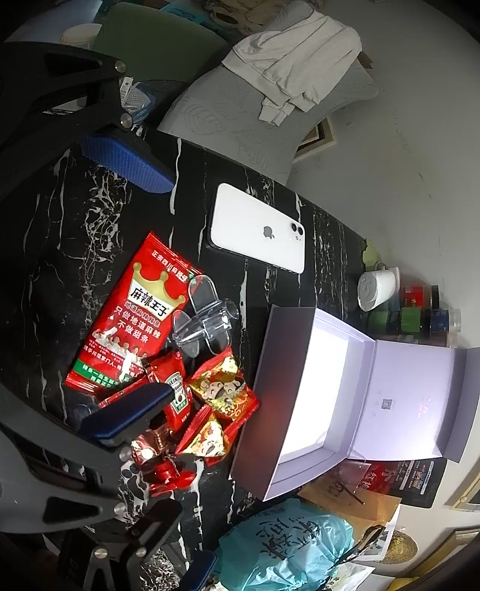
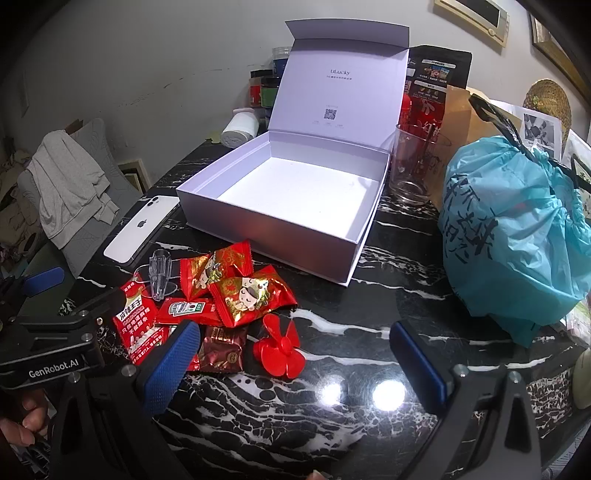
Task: Organize objects
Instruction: 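Move left tool to the clear plastic clip while right tool approaches the red fan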
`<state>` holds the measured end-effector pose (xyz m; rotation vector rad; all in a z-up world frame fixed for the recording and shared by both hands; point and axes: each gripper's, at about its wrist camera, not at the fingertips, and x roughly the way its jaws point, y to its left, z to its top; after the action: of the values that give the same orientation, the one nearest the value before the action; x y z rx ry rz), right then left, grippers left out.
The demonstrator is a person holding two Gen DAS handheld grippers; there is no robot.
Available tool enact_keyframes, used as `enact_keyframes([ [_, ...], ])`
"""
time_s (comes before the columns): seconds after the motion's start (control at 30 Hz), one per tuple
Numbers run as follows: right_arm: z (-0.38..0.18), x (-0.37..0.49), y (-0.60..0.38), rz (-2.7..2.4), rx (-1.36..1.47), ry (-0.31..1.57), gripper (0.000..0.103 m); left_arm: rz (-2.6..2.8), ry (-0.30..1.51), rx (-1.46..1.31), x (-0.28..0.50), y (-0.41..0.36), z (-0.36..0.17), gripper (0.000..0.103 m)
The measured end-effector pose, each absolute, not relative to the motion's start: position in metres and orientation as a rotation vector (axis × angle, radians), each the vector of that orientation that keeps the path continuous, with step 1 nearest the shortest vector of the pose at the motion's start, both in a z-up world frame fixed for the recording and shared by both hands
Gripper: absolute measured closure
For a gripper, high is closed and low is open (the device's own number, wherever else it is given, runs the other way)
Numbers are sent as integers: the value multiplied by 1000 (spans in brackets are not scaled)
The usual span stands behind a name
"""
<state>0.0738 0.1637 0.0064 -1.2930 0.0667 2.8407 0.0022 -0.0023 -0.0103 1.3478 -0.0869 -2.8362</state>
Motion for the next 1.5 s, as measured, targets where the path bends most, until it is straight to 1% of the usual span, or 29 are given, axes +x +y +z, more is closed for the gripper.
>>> enact_keyframes([
  [0.57, 7, 79, 161, 2850, -1288, 62, 0, -2834, -97, 1364, 5, 0, -12, 0],
  [1.0, 7, 98, 160, 2870, -1286, 89, 0, -2848, -100, 1371, 25, 2, -14, 0],
  [1.23, -4, 107, 160, 2865, -1336, 145, 0, -2852, -97, 1429, 29, 0, -25, 0],
  [1.3, -8, 108, 161, 2870, -1357, 190, 1, -2857, -92, 1449, 28, -2, -28, 0],
  [1.5, -20, 99, 165, 2825, -1409, 254, 5, -2866, -98, 1510, 15, -3, -36, 0],
])
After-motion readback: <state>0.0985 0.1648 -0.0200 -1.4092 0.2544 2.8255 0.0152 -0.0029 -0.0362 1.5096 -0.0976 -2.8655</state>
